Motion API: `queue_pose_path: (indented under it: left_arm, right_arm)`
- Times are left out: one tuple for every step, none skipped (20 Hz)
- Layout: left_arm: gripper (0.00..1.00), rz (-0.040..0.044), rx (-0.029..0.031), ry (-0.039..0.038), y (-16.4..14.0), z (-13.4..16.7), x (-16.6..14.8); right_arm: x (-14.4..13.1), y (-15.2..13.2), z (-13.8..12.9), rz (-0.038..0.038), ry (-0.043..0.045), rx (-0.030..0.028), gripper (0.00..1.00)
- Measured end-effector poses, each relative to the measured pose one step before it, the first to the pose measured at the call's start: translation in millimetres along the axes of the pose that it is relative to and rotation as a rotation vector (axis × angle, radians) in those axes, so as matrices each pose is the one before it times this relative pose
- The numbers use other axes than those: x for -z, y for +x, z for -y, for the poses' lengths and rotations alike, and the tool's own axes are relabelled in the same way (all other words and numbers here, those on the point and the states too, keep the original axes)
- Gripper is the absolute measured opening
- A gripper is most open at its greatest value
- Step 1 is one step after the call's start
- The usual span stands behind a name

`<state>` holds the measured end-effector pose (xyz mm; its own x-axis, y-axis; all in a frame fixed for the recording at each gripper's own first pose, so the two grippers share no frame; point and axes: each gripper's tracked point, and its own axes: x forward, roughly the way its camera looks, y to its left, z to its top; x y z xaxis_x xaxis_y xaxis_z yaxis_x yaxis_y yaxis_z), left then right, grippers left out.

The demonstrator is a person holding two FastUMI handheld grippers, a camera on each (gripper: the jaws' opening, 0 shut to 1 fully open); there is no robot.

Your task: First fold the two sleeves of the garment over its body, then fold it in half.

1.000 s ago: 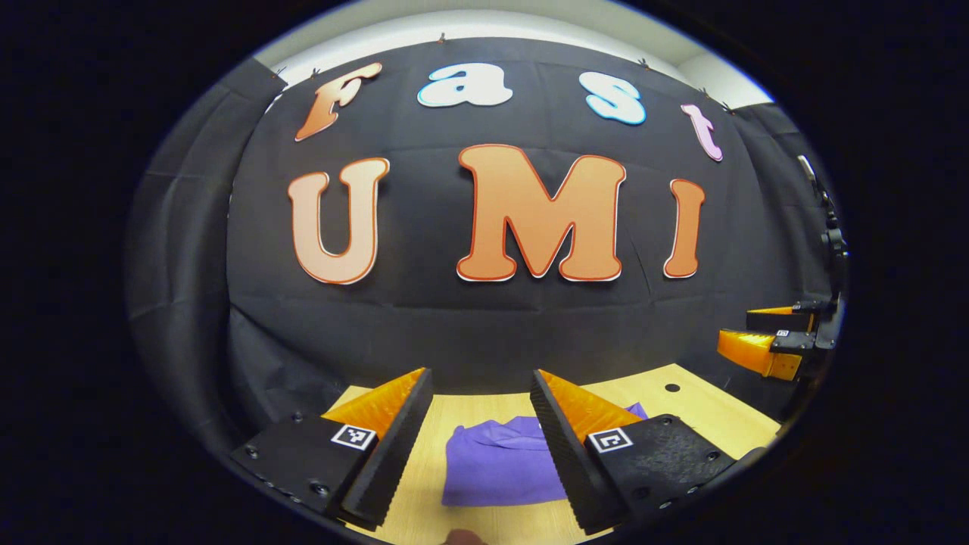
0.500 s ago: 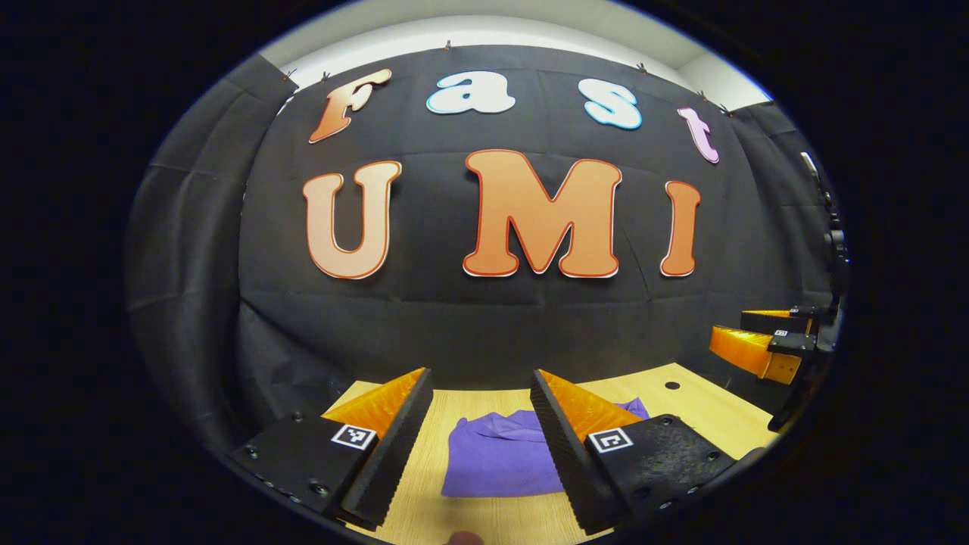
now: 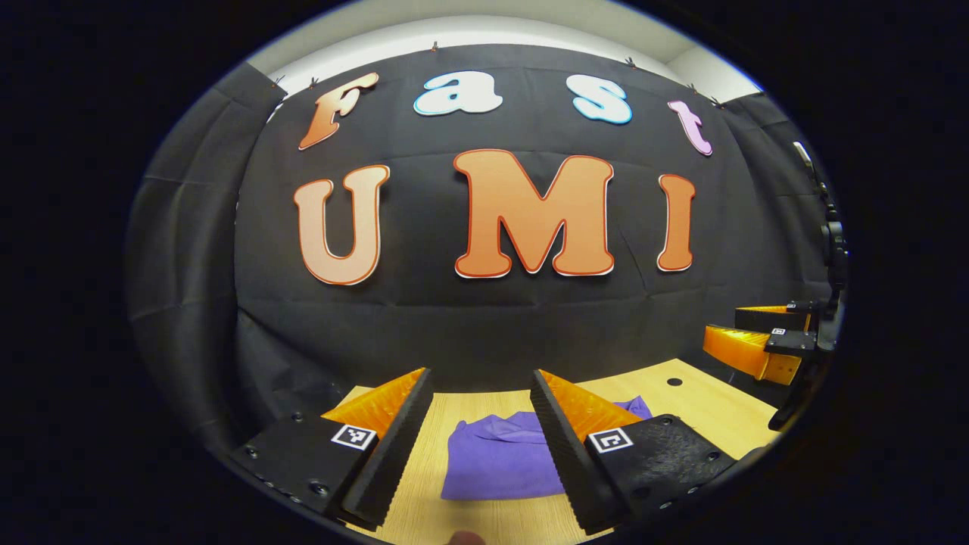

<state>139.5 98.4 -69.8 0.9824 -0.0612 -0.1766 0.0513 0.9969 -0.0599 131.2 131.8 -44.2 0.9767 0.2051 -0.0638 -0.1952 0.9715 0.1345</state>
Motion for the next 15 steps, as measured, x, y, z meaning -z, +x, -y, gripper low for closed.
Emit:
queue_pose_path:
  left_arm:
    - [0.87,-0.00084,-0.00001,0.00367,1.44,0.37,0.49]
    - [0.87,-0.00291,0.00185,0.00421,1.01,1.16,0.58]
    - [0.87,-0.00104,-0.00274,0.00260,0.60,-0.96,1.17]
    - [0.87,-0.00302,-0.00135,0.00160,0.97,0.35,0.07]
    - [0.87,0.00032,-0.00609,-0.00086,0.09,-1.97,0.75]
    - [0.87,0.00289,0.00007,-0.00697,0.95,-0.20,0.10]
    - [0.86,0.00079,-0.00009,-0.00347,1.36,-0.02,0.91]
    - [0.87,0.00439,0.00236,-0.00342,1.49,0.11,0.12]
    - [0.87,0.00576,0.00368,-0.00020,1.22,0.97,-1.07]
    - [0.87,0.00278,0.00214,0.00311,0.46,0.44,-1.95]
    - [0.86,0.00366,0.00197,0.00229,0.53,0.46,-0.40]
    - [0.87,0.00476,0.00560,-0.00143,1.06,1.72,-0.71]
    - [0.87,0.00543,0.00301,-0.00206,-0.24,0.33,-0.43]
    - [0.87,0.00721,0.00552,-0.00182,-0.34,1.03,-2.10]
    - [0.86,0.00904,-0.00272,0.00329,-0.34,-1.81,-1.96]
  right_arm:
    - [-0.14,0.37,-0.53,0.00053,0.00053,-0.00332,0.94]
    - [-0.09,0.51,-0.56,-0.00041,0.00120,-0.00272,0.94]
    - [0.05,0.35,-0.94,0.00024,0.00512,-0.00409,0.94]
    - [-1.58,1.31,-2.65,0.00310,0.00382,-0.00770,0.94]
    - [0.79,0.22,1.51,-0.00300,-0.00020,-0.00011,0.94]
    - [1.81,-0.11,-0.67,-0.00161,-0.00153,-0.00458,0.94]
    - [1.42,0.57,1.81,-0.00315,-0.00570,0.00668,0.94]
    - [1.40,0.71,-0.01,-0.00072,-0.00104,0.00294,0.94]
    - [1.31,0.03,-0.54,0.00273,0.00144,0.00536,0.94]
    - [0.08,0.57,-1.80,0.00550,0.00435,0.00025,0.94]
    - [1.47,0.28,-0.38,0.00220,0.00291,0.00336,0.94]
    - [1.69,0.56,-1.50,0.00353,0.00426,-0.00097,0.94]
    - [1.53,0.07,-2.18,-0.00395,0.00222,0.00062,0.94]
    - [2.64,0.73,-0.81,-0.00377,0.00236,-0.00206,0.94]
    - [-1.76,0.27,-0.82,0.00299,-0.00379,-0.00074,0.94]
